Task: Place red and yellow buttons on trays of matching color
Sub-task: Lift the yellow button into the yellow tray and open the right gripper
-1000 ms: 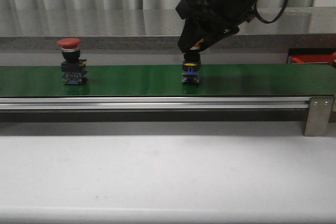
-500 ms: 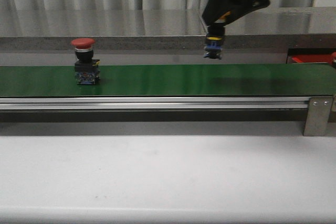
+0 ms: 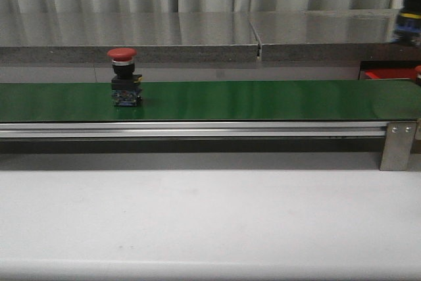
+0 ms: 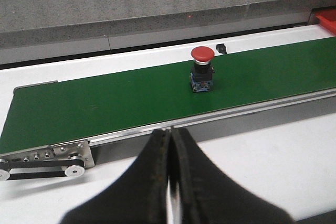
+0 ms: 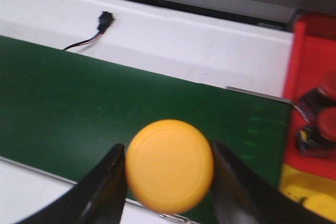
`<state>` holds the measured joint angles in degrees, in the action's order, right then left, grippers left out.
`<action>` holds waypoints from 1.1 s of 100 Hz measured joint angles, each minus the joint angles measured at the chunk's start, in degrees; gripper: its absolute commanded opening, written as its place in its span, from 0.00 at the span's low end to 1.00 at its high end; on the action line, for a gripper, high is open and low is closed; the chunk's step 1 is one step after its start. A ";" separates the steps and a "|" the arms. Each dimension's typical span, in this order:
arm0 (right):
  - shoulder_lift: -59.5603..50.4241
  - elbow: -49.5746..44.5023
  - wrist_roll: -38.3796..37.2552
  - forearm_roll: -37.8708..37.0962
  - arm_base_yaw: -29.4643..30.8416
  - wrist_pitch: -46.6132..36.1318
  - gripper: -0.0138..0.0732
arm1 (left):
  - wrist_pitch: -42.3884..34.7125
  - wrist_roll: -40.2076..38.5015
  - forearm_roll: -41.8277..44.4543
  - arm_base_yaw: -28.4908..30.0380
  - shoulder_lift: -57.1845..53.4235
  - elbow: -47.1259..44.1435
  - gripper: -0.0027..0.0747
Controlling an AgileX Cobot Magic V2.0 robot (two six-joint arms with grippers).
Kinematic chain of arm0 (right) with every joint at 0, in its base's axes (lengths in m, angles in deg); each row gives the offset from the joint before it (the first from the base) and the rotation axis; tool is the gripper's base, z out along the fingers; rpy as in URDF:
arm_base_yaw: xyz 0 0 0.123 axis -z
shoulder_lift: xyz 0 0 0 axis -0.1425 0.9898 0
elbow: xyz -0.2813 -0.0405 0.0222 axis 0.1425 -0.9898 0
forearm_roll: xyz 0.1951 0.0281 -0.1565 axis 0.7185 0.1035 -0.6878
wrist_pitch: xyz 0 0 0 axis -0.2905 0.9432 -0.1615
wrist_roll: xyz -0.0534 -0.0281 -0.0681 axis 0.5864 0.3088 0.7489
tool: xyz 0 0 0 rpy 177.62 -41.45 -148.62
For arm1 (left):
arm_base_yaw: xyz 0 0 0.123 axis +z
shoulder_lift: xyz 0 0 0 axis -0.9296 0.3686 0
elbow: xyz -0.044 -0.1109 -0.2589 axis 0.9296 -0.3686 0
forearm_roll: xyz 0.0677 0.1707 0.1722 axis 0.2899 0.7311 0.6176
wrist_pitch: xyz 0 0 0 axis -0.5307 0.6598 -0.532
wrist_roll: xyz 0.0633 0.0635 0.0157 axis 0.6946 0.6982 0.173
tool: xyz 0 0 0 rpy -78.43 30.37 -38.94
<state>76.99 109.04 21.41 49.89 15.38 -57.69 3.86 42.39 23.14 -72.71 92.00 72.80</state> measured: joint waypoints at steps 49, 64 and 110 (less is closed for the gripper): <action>-3.05 -8.13 0.00 0.49 19.70 -7.63 0.38 | 0.00 0.00 0.00 0.00 0.00 0.00 0.01; -3.05 -11.74 -0.10 1.56 20.71 -12.69 0.38 | 0.00 0.00 0.00 0.00 0.00 0.00 0.01; 7.01 -14.63 -0.10 8.79 25.61 -17.62 0.38 | 0.00 0.00 0.00 0.00 0.00 -0.02 0.01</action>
<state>83.99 94.41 21.31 58.67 40.99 -75.31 3.86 42.39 23.14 -72.71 92.00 72.78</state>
